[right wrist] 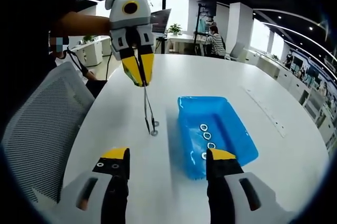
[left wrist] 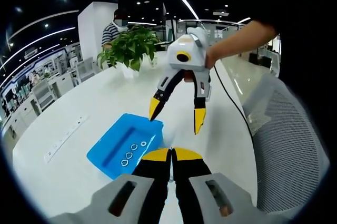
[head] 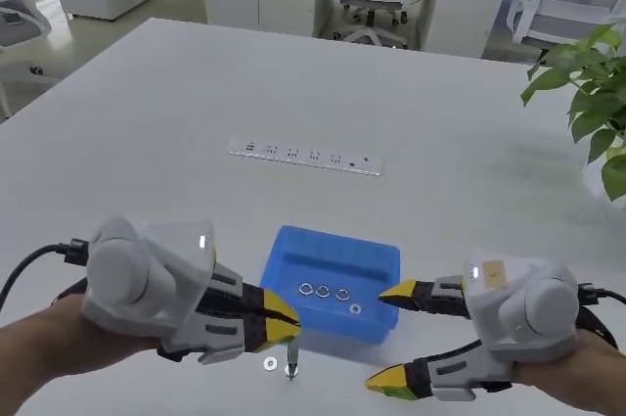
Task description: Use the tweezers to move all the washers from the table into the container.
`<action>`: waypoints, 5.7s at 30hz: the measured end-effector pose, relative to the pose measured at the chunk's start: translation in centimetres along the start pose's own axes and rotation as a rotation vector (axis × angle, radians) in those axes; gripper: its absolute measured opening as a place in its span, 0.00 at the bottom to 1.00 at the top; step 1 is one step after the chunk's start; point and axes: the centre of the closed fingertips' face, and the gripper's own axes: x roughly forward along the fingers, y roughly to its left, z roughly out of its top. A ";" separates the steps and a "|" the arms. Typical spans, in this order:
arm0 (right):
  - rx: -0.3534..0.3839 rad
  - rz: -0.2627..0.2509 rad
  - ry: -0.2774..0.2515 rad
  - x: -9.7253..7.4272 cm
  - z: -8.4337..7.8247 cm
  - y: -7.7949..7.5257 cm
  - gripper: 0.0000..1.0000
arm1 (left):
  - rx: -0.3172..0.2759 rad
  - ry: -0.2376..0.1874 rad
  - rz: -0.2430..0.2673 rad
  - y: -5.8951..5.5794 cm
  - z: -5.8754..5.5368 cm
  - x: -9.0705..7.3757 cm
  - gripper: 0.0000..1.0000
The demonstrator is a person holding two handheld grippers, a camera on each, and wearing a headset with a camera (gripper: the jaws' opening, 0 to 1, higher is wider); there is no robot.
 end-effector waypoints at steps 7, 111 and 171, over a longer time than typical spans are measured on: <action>-0.025 0.027 -0.008 0.8 0.4 0.6 0.56 | 0.005 0.000 -0.011 0.0 0.0 0.1 0.05; -0.227 0.191 0.026 4.7 5.8 2.9 0.09 | -0.185 -0.047 0.117 0.6 -2.0 -3.0 0.81; -0.144 0.077 0.085 5.3 1.9 -5.2 0.10 | -0.221 -0.046 0.176 1.0 -2.5 -4.2 0.96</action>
